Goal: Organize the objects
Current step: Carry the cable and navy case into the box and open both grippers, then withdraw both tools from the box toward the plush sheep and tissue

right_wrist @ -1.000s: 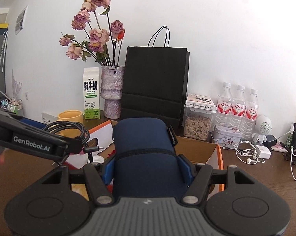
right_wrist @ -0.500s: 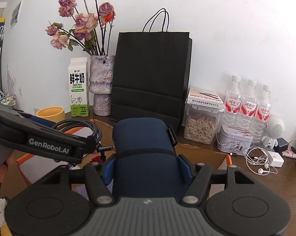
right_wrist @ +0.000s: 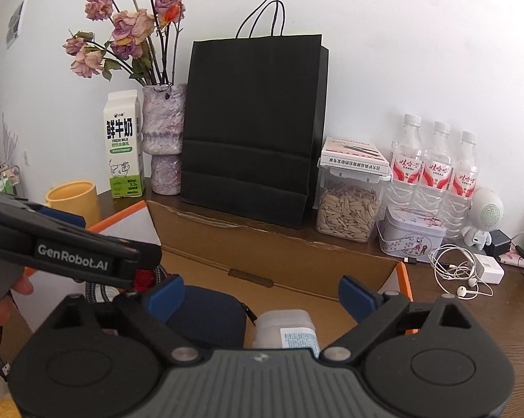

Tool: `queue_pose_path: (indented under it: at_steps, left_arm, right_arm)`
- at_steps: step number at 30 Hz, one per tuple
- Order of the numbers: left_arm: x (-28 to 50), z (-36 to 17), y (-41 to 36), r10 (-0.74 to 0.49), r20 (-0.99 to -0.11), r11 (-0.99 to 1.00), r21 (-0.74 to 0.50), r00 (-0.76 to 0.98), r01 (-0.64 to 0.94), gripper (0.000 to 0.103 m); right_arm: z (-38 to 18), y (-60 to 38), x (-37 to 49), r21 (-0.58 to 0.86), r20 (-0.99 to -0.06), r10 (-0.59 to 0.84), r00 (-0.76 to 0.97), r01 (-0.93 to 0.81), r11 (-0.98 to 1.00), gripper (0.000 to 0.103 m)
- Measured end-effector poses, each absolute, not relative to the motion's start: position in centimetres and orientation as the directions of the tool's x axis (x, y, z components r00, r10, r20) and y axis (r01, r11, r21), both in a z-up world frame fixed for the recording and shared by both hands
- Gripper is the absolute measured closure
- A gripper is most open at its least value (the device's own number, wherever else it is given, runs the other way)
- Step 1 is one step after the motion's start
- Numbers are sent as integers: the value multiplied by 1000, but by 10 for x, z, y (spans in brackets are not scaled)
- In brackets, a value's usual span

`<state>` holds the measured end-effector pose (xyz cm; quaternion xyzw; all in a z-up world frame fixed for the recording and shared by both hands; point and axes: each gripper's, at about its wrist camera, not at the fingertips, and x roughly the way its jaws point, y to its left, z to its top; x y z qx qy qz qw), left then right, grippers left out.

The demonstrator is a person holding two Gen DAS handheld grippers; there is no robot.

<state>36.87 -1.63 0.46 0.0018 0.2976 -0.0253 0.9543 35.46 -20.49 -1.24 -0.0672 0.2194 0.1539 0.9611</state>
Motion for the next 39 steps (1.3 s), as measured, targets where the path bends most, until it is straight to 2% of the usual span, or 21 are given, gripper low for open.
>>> queue_pose_path:
  at_steps: [22,39]
  left_arm:
    - [289,33,-16,-16,-574,1000,-15,819,9,0]
    - [213,16,-9,10,-628,1000,-16,778,-26,0]
  right_arm:
    - [9,-228,275,-31,-421,265,867,-306,951,7]
    - [-11,-247,200,-21,-489,255,834,-303,953,6]
